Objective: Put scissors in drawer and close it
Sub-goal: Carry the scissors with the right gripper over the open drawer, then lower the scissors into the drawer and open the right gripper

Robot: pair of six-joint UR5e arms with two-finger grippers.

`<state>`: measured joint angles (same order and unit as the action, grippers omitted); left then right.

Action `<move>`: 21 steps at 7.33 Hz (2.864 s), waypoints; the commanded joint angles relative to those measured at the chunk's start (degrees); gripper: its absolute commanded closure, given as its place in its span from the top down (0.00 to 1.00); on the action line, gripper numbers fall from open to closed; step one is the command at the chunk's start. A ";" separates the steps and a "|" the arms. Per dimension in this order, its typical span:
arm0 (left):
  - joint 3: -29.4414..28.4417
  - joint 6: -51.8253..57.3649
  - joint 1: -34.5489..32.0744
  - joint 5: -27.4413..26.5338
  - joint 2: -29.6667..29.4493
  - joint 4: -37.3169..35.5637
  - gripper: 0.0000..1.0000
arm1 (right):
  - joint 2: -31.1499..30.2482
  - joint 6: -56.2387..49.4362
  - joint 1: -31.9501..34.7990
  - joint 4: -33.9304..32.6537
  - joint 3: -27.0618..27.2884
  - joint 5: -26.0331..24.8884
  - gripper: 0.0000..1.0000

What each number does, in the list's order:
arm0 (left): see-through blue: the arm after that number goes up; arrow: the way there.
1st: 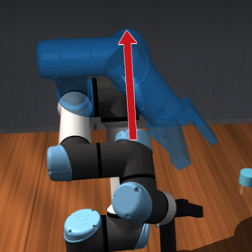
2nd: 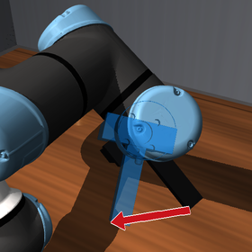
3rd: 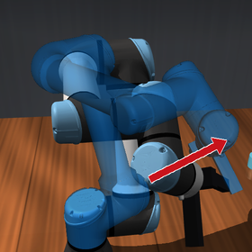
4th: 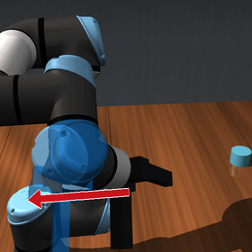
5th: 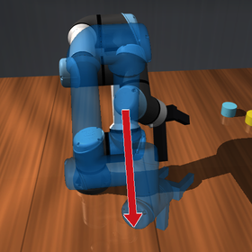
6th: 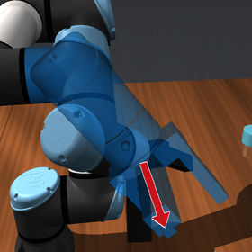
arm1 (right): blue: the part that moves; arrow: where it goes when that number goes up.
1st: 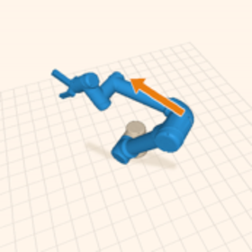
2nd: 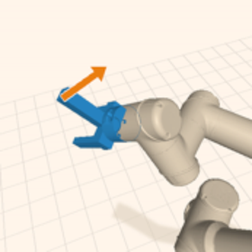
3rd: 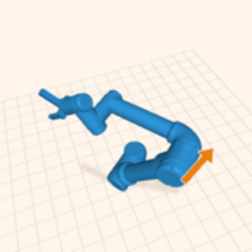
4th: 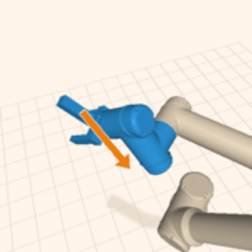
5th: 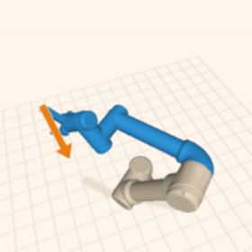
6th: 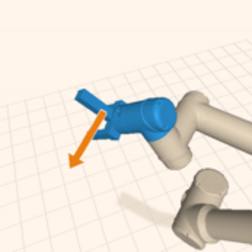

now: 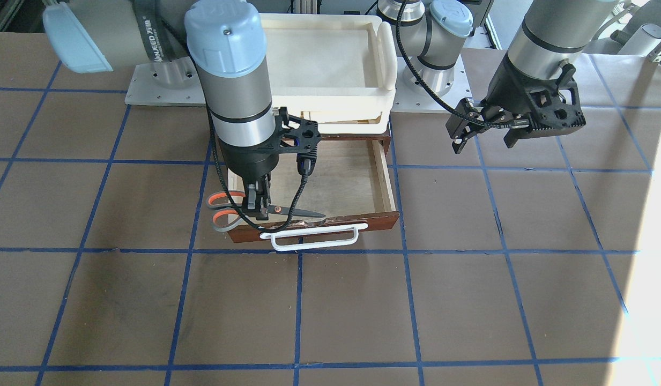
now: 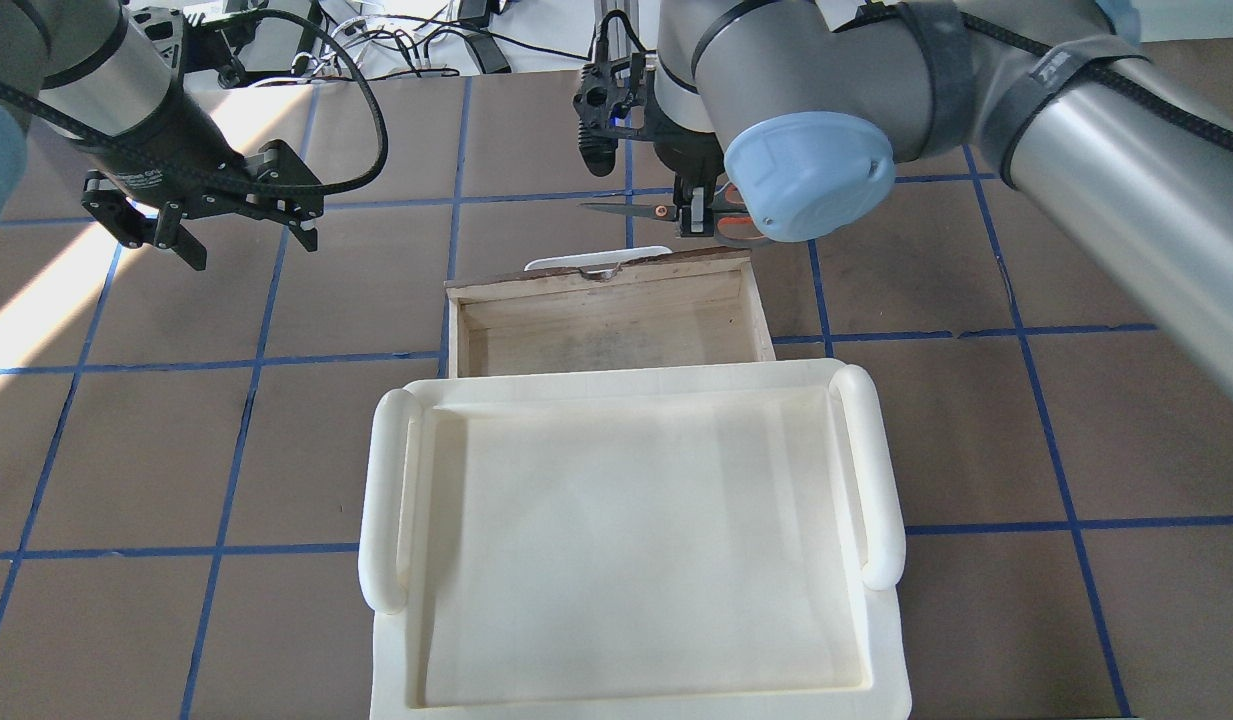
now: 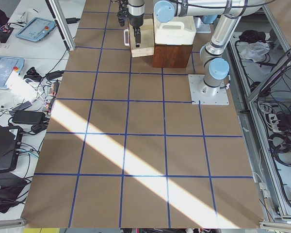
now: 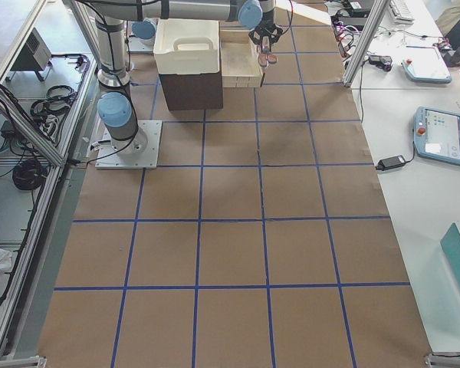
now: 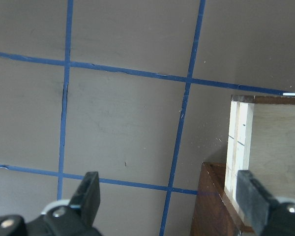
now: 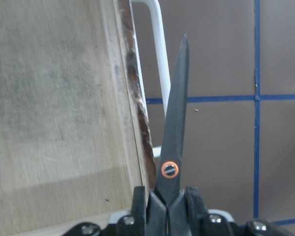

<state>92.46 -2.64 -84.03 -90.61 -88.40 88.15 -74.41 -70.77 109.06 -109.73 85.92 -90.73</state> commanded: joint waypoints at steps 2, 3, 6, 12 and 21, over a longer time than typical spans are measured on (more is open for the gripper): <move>0.00 0.00 0.00 0.00 0.07 0.00 1.00 | 0.76 4.56 3.52 0.49 1.17 0.64 0.00; 0.00 0.00 0.00 0.00 0.33 0.00 1.00 | 1.19 5.11 3.87 0.14 1.88 0.73 0.00; 0.00 0.00 0.00 0.00 0.25 0.00 1.00 | 2.34 9.17 5.54 0.23 2.41 0.64 0.00; 0.09 -0.26 0.00 0.00 -0.01 0.00 1.00 | 4.10 8.98 7.57 -2.32 5.31 0.73 0.00; 0.00 -0.70 0.09 0.00 -0.19 0.00 1.00 | 6.12 8.63 7.57 -4.61 6.36 2.48 0.64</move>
<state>92.46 -3.27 -83.97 -90.61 -88.55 88.28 -68.38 -62.13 116.63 -114.34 92.22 -88.97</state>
